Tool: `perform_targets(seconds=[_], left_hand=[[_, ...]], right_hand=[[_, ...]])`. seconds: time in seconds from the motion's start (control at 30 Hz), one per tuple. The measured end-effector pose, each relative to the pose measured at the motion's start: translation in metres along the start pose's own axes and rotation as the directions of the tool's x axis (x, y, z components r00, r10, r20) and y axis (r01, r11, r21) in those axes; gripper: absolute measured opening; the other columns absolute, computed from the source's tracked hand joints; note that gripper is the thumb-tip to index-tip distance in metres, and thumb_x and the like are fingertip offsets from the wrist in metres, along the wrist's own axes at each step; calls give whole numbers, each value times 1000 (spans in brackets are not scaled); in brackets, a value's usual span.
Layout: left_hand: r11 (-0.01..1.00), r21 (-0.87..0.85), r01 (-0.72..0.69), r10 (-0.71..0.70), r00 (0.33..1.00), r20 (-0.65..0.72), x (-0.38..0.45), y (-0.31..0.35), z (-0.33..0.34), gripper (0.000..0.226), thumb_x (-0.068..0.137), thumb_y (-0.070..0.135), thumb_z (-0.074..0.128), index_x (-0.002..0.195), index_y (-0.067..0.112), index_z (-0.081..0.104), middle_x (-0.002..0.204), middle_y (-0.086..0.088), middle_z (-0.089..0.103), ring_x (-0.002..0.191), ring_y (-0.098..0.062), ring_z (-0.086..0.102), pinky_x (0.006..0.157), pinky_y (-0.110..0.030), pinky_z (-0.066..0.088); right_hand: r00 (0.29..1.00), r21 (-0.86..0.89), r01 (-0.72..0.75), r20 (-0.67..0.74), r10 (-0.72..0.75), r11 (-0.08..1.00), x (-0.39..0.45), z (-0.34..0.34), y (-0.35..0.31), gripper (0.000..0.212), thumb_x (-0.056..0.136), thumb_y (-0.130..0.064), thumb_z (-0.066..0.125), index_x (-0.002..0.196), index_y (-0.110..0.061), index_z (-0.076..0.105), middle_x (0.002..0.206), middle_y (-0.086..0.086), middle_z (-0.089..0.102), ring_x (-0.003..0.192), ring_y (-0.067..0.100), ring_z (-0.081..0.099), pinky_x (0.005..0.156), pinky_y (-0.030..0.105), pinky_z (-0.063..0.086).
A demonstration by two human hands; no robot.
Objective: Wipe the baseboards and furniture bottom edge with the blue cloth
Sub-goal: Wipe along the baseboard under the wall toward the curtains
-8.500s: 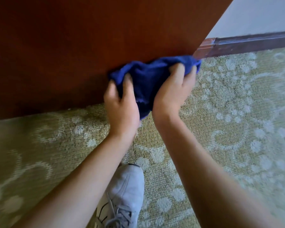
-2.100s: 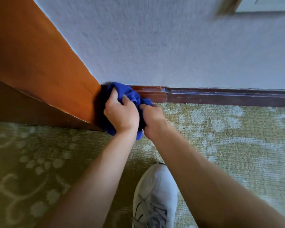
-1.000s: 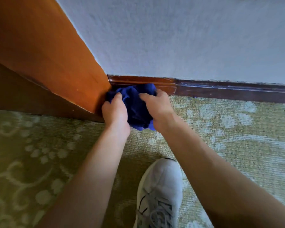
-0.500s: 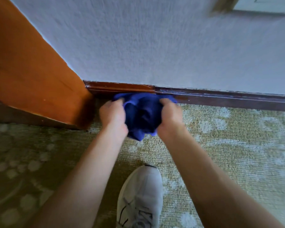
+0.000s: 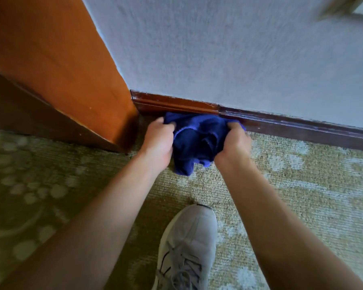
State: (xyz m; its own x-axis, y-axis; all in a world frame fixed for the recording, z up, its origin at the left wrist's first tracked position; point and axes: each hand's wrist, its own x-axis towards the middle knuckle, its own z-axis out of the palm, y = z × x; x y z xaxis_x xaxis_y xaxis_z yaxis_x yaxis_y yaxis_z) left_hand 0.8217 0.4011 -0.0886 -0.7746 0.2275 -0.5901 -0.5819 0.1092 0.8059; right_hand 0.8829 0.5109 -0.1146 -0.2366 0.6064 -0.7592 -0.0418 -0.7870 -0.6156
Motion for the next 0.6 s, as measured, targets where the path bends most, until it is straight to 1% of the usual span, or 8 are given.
perform_targets(seconds=[0.1, 0.17, 0.23, 0.3, 0.33, 0.4, 0.5, 0.6], left_hand=[[988, -112, -105, 80, 975, -207, 10, -2, -23, 28, 98, -1, 40, 120, 1, 58, 109, -15, 67, 85, -17, 67, 62, -18, 55], [977, -182, -109, 70, 976, -205, 9, -7, -25, 32, 99, 4, 42, 128, 5, 55, 119, -15, 65, 93, -20, 66, 66, -20, 57], [985, -150, -81, 60, 988, -141, -3, -13, -10, 31, 99, 6, 45, 127, 9, 57, 114, -12, 67, 89, -15, 68, 66, -19, 56], [999, 7, -37, 37, 999, 34, -15, -19, 19, 26, 98, 6, 47, 121, 8, 60, 100, -11, 68, 76, -10, 67, 61, -17, 52], [998, 61, -18, 9, 990, 139, -19, -22, 33, 24, 97, 5, 49, 117, 7, 61, 98, -14, 67, 77, -14, 67, 65, -19, 51], [996, 90, -9, -12, 973, 229, -26, -24, 55, 20, 89, 5, 56, 107, 8, 63, 100, -17, 67, 88, -26, 65, 78, -30, 51], [977, 190, -92, 74, 992, 100, -32, -21, 57, 19, 85, 2, 55, 96, 13, 66, 94, -11, 69, 83, -23, 63, 78, -33, 48], [956, 255, -142, 153, 988, -22, -41, -14, 43, 20, 86, 1, 52, 83, 16, 65, 80, -3, 67, 76, -20, 60, 68, -29, 45]], right_hand=[[968, -142, -33, 243, 67, 989, -9, 17, 18, 24, 92, -3, 49, 114, 1, 58, 101, 17, 63, 87, 28, 63, 80, 39, 55], [948, -185, -50, 300, 105, 981, -7, 16, 15, 18, 91, 0, 50, 106, 0, 61, 99, 18, 63, 86, 29, 63, 77, 38, 54], [972, -201, -27, 222, 73, 979, 1, 0, -2, 23, 85, -2, 53, 107, 0, 62, 100, 20, 64, 77, 28, 64, 68, 37, 54], [1000, -132, -11, 18, 14, 991, 14, -23, -19, 34, 81, -6, 54, 114, -1, 60, 104, 20, 65, 65, 27, 65, 59, 34, 54], [997, -89, 4, -80, -12, 996, 22, -34, -26, 33, 81, -8, 53, 113, -2, 59, 104, 18, 65, 63, 27, 63, 58, 34, 54], [993, -68, -5, -122, -3, 998, 29, -51, -36, 32, 82, -10, 52, 112, -3, 59, 101, 17, 64, 66, 27, 60, 59, 34, 54], [999, -170, -48, -15, 46, 984, 32, -61, -43, 57, 67, -15, 58, 122, -1, 61, 111, 20, 68, 78, 32, 68, 63, 43, 59], [995, -318, -38, 76, 65, 947, 17, -56, -58, 48, 65, -11, 62, 112, 0, 66, 114, 22, 69, 92, 33, 68, 84, 50, 58]])
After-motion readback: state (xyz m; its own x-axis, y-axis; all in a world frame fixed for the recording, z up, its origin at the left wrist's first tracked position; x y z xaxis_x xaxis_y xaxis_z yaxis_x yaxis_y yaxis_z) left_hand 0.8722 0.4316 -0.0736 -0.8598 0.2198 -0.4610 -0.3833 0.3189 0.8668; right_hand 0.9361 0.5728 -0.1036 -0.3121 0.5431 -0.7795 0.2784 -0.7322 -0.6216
